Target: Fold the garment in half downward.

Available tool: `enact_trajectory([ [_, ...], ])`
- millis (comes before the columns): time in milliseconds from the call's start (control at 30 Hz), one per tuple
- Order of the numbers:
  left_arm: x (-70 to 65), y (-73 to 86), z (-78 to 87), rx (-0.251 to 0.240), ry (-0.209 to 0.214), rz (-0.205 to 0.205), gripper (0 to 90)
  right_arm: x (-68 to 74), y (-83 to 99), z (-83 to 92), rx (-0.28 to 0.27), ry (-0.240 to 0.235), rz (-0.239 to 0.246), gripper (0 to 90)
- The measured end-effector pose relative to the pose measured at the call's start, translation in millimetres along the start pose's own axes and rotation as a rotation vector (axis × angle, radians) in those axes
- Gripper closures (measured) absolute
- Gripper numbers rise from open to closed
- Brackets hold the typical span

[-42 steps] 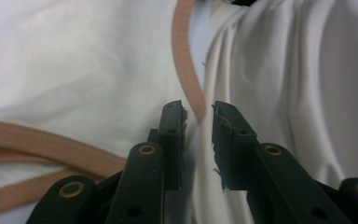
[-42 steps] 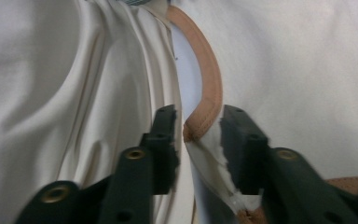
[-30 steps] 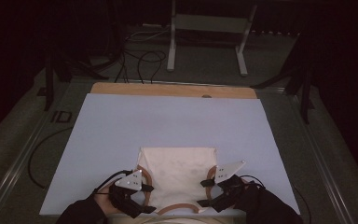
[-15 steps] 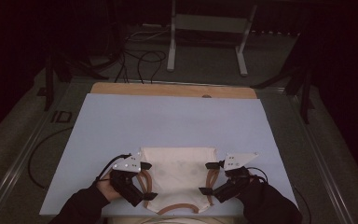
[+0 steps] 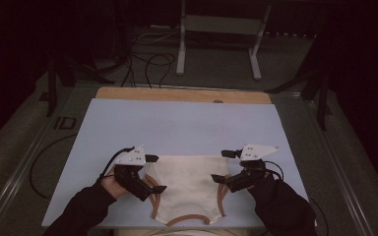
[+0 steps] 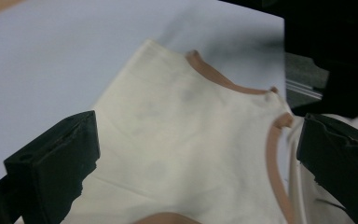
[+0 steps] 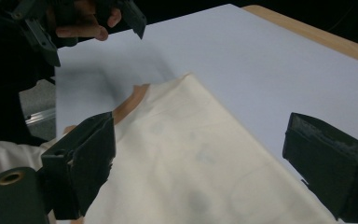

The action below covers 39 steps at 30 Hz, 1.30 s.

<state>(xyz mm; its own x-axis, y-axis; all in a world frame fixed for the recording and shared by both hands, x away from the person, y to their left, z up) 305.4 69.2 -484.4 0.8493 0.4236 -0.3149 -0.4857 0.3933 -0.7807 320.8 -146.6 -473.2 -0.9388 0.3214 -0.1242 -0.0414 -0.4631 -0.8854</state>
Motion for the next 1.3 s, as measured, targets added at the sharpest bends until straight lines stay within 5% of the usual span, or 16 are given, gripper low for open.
enact_trajectory([
  [433,26.6,-12.5,-7.5,-0.026,-0.074,0.025,0.0,-29.0,-4.8,-6.1,0.004,0.026,0.010,9.5],
  [467,35.2,-14.6,-9.6,-0.032,-0.109,0.014,0.0,-34.7,-5.5,-7.7,-0.002,0.030,0.015,9.5],
  [700,59.2,-13.3,-14.0,-0.037,-0.151,0.057,0.0,-48.2,7.5,-11.1,0.033,0.044,-0.010,9.5],
  [933,77.2,-10.0,-19.1,-0.039,-0.146,0.095,0.0,-59.2,22.4,-15.5,0.054,0.037,-0.055,9.5],
  [1133,95.9,5.2,-28.7,0.030,-0.155,0.122,0.3,-70.8,38.6,-21.9,0.114,0.069,-0.053,9.3],
  [1300,113.7,24.8,-35.5,0.103,-0.191,0.147,4.7,-80.2,56.1,-30.1,0.144,0.055,-0.112,9.5],
])
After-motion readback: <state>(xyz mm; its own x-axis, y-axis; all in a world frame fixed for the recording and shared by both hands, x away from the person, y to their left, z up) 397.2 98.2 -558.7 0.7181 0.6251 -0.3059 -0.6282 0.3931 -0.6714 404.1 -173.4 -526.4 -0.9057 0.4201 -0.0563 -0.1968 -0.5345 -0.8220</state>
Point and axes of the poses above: each handheld gripper's, and its own axes: z roughly backward along the jaws, y roughly out of its underside, x roughly to its left, the point moved 9 cm from there along -z, roughly forward along the jaws, and after that the axes turned 14 degrees about z, right-handed, at the moved point
